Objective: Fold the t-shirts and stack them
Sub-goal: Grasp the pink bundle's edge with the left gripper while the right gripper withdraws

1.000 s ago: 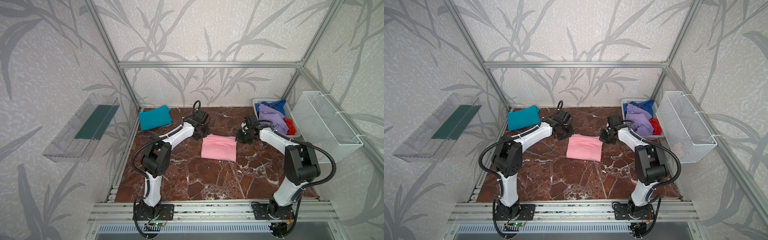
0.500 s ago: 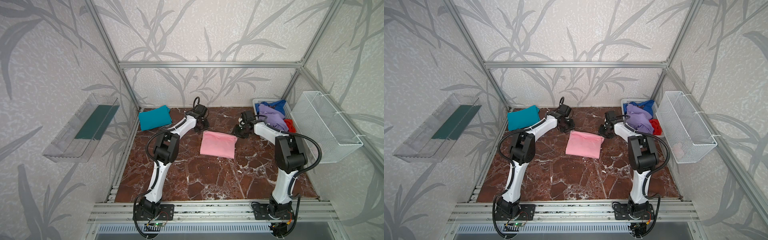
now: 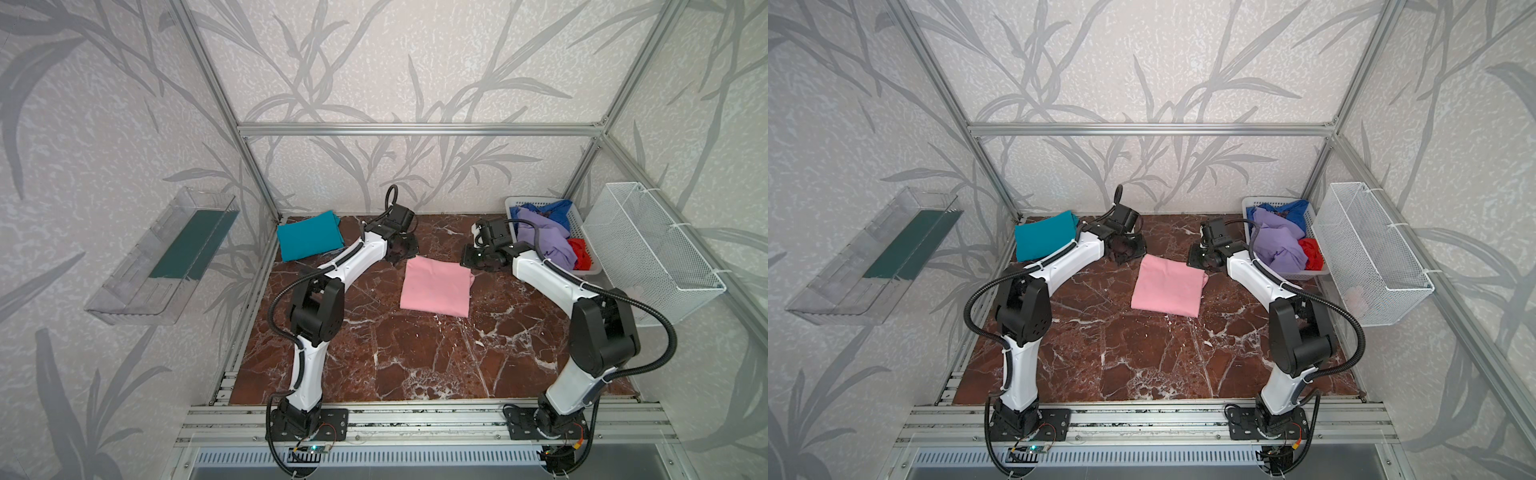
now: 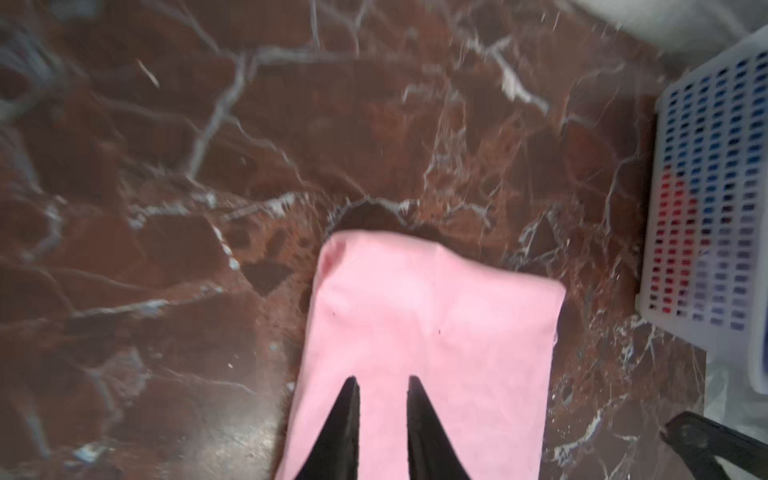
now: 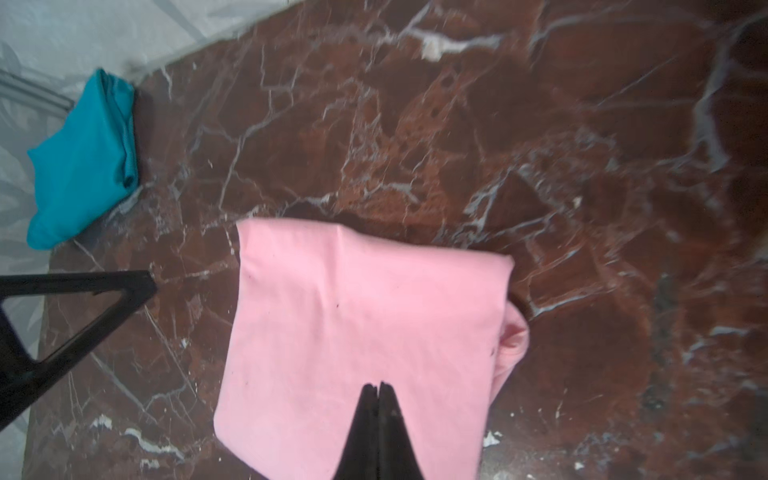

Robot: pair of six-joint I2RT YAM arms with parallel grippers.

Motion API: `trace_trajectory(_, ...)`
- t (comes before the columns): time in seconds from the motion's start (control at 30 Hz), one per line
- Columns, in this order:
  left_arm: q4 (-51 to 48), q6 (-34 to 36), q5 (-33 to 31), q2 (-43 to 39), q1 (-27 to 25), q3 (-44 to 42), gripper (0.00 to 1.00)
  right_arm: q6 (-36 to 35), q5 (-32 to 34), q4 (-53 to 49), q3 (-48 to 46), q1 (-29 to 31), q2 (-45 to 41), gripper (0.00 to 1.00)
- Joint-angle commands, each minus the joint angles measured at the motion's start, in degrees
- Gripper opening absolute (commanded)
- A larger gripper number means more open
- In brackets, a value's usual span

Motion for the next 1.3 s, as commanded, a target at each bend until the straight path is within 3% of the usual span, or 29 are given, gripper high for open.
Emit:
trace_trajectory(0.0,1.9,-1.3,2.5,1.1,-0.1,-4.2,0.28,0.6,-1.2,0.5,-3.4,-0.1,2.5,0.00)
trace_trajectory(0.1,4.9,-2.0,6.3,1.6,-0.7,-6.7,0.28,0.2,-0.4,0.4,-5.1,-0.1,4.2,0.00)
trace_trajectory(0.23,4.8,-2.8,6.5,2.2,-1.8,-10.3,0.28,-0.6,2.4,-0.9,-6.8,-0.4,6.6,0.00)
trace_trajectory(0.47,6.0,-5.5,7.3,-2.2,-6.5,-23.4,0.26,-5.3,2.1,1.2,-4.2,-0.4,11.5,0.00)
trace_trajectory(0.6,9.6,-9.1,9.8,-5.3,-7.6,-30.8,0.26,-7.9,5.2,-1.6,-1.4,0.4,10.3,0.00)
trace_trajectory(0.8,5.8,-7.4,5.1,-12.0,-7.6,-30.9,0.28,-9.5,8.5,-3.6,-3.3,0.4,3.0,0.00)
trace_trajectory(0.97,4.6,-6.4,1.1,-16.1,-7.6,-31.0,0.40,-8.9,7.6,-1.5,-9.4,1.1,-7.8,0.00)
trace_trajectory(1.27,10.7,-9.9,-0.4,-15.3,-7.8,-36.3,0.54,-7.4,6.3,2.2,-19.3,5.1,-24.6,0.00)
